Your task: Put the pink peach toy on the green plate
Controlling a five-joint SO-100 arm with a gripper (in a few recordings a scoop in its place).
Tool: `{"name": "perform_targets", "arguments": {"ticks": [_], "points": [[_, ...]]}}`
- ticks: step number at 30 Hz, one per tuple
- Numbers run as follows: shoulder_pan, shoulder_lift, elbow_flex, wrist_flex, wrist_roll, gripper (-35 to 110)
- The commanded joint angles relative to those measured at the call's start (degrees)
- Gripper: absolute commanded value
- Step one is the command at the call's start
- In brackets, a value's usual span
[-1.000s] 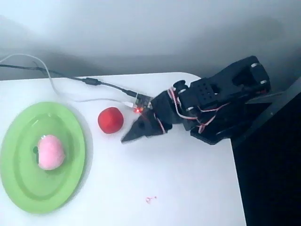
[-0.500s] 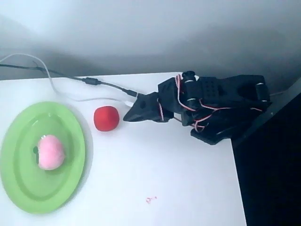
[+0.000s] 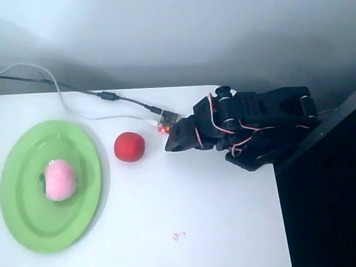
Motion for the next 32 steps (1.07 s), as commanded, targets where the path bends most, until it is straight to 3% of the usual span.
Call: {"name": "perform_targets", "arguments": {"ticks": [1,32], "points": [[-0.2,1.1,3.3,1.3,1.2,0],[-0.1,1.1,3.3,1.8,4.2,3]]}}
